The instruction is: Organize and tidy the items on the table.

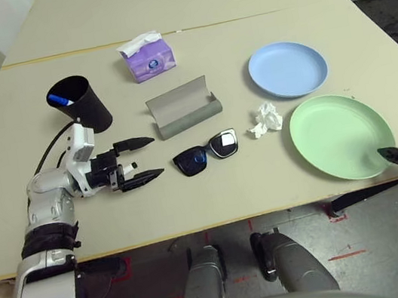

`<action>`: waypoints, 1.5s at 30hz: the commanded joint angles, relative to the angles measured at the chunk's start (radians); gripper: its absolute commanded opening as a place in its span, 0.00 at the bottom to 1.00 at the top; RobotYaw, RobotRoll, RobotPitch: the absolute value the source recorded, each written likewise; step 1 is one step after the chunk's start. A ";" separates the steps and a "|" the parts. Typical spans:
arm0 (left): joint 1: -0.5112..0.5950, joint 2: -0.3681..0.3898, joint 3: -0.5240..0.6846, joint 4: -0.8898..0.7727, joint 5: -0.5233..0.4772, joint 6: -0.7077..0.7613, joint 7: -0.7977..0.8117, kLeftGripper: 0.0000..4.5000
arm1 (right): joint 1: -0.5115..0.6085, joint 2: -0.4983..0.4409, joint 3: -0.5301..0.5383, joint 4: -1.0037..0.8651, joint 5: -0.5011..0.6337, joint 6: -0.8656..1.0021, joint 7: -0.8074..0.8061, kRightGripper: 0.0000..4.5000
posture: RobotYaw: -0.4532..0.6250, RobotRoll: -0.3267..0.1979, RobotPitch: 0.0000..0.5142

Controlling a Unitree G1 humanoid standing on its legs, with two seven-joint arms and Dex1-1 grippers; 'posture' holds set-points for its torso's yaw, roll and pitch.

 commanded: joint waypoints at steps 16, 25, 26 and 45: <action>0.062 -0.002 0.015 -0.110 -0.025 0.007 0.062 1.00 | -0.043 0.009 0.079 0.034 0.007 0.080 0.051 0.86 | 0.38 0.62 0.39; 0.045 -0.012 0.009 -0.105 -0.027 -0.004 0.072 1.00 | -0.060 0.020 0.062 0.027 0.026 0.110 0.049 0.12 | 0.37 0.62 0.37; 0.046 -0.013 0.009 -0.106 -0.027 -0.004 0.072 1.00 | -0.060 0.020 0.061 0.028 0.027 0.110 0.050 0.04 | 0.37 0.62 0.37; 0.053 -0.013 0.005 -0.085 -0.018 -0.018 0.074 1.00 | -0.464 0.025 -0.089 0.159 0.279 0.368 -0.046 0.00 | 0.36 0.62 0.37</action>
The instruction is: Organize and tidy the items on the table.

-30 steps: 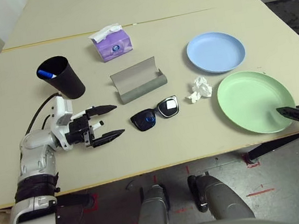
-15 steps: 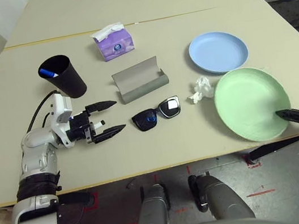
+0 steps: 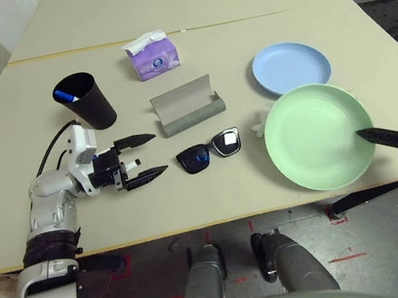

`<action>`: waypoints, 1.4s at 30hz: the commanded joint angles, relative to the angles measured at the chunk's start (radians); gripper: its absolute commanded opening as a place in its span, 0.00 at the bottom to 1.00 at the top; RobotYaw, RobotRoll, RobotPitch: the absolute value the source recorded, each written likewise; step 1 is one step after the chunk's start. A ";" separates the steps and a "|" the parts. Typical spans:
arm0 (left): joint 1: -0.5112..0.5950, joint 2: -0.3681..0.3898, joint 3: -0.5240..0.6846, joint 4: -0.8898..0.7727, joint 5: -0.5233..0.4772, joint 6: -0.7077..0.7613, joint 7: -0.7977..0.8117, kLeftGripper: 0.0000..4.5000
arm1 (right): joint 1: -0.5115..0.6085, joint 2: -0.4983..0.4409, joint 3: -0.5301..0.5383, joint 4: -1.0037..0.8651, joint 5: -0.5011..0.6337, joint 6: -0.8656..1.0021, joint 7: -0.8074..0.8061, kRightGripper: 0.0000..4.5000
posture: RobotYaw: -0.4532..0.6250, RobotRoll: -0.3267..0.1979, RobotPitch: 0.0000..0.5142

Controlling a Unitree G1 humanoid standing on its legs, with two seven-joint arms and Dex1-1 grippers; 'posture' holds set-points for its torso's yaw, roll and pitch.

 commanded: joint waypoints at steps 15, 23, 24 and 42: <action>0.038 -0.005 0.001 -0.015 0.005 -0.024 0.011 1.00 | -0.580 0.018 0.325 0.628 -0.386 -0.465 -0.019 0.00 | 0.39 0.62 0.36; 0.070 0.013 0.018 -0.056 -0.010 -0.008 0.031 1.00 | -0.723 0.062 0.373 0.940 -0.548 -0.695 -0.003 0.00 | 0.41 0.62 0.37; 0.076 0.014 0.020 -0.064 -0.012 -0.006 0.033 1.00 | -0.735 0.064 0.375 0.969 -0.561 -0.714 0.002 0.00 | 0.42 0.62 0.38; 0.126 0.014 0.026 -0.131 -0.019 0.019 0.064 1.00 | -0.754 0.064 0.411 1.072 -0.685 -0.758 0.093 0.18 | 0.43 0.62 0.39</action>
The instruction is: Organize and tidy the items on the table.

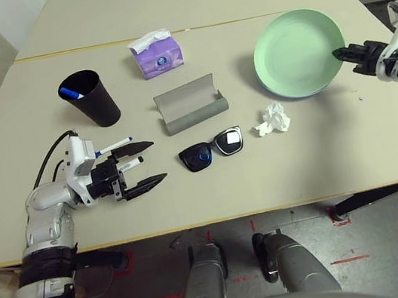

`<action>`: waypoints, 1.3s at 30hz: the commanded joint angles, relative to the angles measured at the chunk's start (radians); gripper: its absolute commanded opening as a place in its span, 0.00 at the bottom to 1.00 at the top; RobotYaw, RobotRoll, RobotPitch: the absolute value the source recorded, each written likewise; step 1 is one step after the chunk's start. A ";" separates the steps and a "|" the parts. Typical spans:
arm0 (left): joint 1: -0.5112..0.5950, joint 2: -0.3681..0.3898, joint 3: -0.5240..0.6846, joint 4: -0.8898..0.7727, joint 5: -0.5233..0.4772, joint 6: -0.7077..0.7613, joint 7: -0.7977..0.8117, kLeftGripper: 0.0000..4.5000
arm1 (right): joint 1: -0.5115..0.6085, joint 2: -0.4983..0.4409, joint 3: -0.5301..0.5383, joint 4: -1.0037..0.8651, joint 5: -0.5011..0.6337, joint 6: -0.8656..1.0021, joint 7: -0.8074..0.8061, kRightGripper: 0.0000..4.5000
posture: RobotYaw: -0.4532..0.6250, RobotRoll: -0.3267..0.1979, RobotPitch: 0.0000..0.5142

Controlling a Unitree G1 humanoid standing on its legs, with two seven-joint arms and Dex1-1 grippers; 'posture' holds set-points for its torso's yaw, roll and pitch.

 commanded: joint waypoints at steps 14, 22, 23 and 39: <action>-0.001 -0.002 -0.007 0.009 0.005 0.001 -0.005 1.00 | 0.055 -0.081 0.006 -0.253 0.032 0.164 0.110 0.99 | 0.40 0.62 0.42; -0.030 0.010 -0.006 0.052 0.003 -0.001 -0.033 1.00 | 0.810 -0.249 -0.216 -1.191 0.199 0.324 0.250 0.99 | 0.36 0.62 0.46; -0.028 0.012 -0.012 0.049 0.003 -0.001 -0.048 1.00 | 0.882 -0.240 -0.250 -1.257 0.206 0.312 0.252 0.99 | 0.36 0.62 0.46; -0.010 0.038 -0.008 -0.005 -0.013 0.022 -0.099 1.00 | 1.024 -0.001 0.061 -1.154 -0.142 -0.383 0.130 0.99 | 0.38 0.62 0.43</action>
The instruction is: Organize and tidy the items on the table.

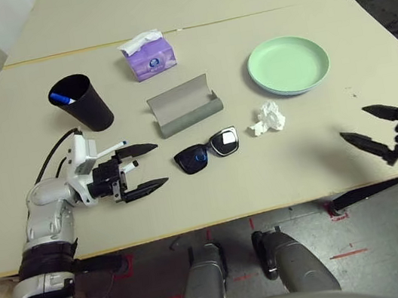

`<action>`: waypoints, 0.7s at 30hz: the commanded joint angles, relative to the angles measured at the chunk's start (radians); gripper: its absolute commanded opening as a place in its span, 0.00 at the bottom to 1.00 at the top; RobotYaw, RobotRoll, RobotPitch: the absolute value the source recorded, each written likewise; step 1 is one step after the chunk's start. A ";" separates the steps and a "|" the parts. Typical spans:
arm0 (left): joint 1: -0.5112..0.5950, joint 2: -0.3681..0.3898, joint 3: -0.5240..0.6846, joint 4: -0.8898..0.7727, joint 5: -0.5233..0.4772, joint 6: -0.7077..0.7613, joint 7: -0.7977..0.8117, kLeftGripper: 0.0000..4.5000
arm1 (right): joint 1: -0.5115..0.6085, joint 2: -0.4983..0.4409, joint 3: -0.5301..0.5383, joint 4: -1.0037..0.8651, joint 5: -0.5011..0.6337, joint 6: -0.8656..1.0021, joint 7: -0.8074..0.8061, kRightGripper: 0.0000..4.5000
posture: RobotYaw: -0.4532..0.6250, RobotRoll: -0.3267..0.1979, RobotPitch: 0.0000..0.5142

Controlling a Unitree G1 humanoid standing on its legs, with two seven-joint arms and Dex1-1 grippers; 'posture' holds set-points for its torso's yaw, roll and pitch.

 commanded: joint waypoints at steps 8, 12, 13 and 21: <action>0.028 0.017 0.021 -0.040 -0.013 0.012 0.017 1.00 | -0.146 0.096 0.206 0.208 -0.140 -0.228 -0.042 0.99 | 0.40 0.62 0.40; 0.028 0.020 0.021 -0.043 -0.016 0.012 0.025 1.00 | -0.205 0.135 0.255 0.243 -0.142 -0.248 -0.036 0.99 | 0.41 0.62 0.40; 0.028 0.020 0.020 -0.042 -0.016 0.010 0.027 1.00 | -0.215 0.142 0.264 0.249 -0.144 -0.251 -0.035 0.99 | 0.41 0.62 0.40; 0.027 0.014 0.016 -0.049 -0.014 0.009 0.043 1.00 | -0.312 0.214 0.332 0.318 -0.157 -0.246 -0.047 0.99 | 0.41 0.62 0.39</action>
